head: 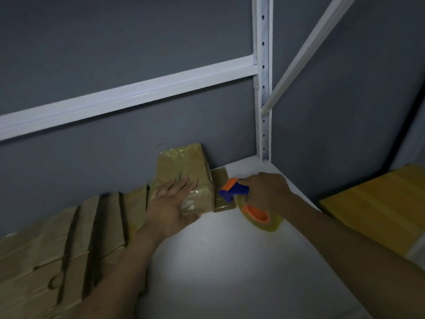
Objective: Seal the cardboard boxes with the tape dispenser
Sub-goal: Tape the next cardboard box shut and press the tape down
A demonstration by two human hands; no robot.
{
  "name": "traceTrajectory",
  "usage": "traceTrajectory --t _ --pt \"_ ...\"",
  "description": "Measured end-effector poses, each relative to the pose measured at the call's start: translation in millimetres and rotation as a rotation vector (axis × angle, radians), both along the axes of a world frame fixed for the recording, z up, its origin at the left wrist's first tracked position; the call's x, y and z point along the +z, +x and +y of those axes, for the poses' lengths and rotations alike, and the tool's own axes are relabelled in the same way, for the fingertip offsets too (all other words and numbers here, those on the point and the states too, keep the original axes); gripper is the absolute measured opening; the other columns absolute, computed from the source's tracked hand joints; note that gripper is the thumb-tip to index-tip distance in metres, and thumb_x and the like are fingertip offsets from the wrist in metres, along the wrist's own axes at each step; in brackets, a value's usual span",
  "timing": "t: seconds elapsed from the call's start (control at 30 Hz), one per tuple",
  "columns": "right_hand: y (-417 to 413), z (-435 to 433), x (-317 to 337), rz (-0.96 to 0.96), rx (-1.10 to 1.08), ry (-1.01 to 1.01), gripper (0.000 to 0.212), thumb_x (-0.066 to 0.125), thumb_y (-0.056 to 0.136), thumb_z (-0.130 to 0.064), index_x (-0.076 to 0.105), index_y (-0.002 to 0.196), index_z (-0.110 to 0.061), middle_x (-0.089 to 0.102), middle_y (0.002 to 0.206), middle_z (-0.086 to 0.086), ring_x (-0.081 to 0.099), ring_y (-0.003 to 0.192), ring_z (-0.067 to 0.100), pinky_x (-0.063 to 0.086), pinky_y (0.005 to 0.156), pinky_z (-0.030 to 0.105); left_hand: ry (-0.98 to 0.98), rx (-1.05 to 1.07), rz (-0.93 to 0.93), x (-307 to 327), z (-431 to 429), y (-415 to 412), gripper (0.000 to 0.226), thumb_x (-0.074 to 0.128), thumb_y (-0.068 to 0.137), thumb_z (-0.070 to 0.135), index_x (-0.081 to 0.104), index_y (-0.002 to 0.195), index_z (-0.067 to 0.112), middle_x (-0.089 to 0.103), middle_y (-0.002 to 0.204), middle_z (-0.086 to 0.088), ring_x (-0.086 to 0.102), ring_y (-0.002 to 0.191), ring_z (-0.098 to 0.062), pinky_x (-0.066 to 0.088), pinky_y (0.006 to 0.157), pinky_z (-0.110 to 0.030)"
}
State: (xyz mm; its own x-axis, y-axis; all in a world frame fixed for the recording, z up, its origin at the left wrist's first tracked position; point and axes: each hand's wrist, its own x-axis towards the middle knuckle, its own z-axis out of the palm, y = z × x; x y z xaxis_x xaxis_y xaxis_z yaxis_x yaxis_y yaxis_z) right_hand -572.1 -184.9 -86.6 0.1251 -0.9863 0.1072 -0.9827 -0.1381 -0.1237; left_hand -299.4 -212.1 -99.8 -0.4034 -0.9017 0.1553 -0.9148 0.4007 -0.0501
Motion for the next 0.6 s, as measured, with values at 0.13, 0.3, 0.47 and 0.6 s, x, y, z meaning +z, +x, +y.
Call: traceTrajectory --t 0.13,0.3,0.47,0.6 --pt "-31 1 8 -0.64 -0.099 0.296 0.047 0.075 0.077 -0.033 0.059 0.122 -0.036 0.066 0.111 -0.005 0.062 0.096 0.016 0.052 0.086 0.031 0.108 0.003 0.014 16 1 -3 0.11 -0.002 0.055 0.097 0.005 0.151 0.044 0.002 0.16 0.019 0.004 0.149 -0.009 0.007 0.12 -0.03" --pt "-45 14 -10 -1.058 -0.2 0.47 0.025 0.073 0.079 -0.014 0.068 0.102 -0.024 0.071 0.081 0.0 0.066 0.071 0.013 0.051 0.057 0.019 0.019 -0.003 0.251 35 -10 -4 0.08 0.005 0.083 0.074 0.029 0.15 0.039 0.049 0.145 0.004 0.04 0.134 -0.016 0.028 0.106 -0.029" --pt "-32 5 -18 -0.69 -0.217 0.363 0.047 0.061 0.089 -0.043 0.059 0.127 -0.015 0.063 0.125 0.006 0.06 0.111 0.021 0.044 0.098 0.032 0.096 0.135 0.228 32 -19 -6 0.063 0.009 0.099 0.059 0.016 0.154 0.03 0.012 0.162 0.008 0.002 0.149 -0.014 0.007 0.12 -0.041" --pt "28 -13 8 -0.868 -0.128 0.148 0.052 0.039 0.1 -0.042 0.032 0.148 -0.023 0.038 0.15 0.0 0.039 0.134 0.02 0.031 0.105 0.029 0.216 0.232 0.273 36 -21 -17 0.065 0.018 0.1 0.057 0.008 0.156 0.025 0.004 0.162 0.01 -0.006 0.149 -0.014 0.004 0.12 -0.034"
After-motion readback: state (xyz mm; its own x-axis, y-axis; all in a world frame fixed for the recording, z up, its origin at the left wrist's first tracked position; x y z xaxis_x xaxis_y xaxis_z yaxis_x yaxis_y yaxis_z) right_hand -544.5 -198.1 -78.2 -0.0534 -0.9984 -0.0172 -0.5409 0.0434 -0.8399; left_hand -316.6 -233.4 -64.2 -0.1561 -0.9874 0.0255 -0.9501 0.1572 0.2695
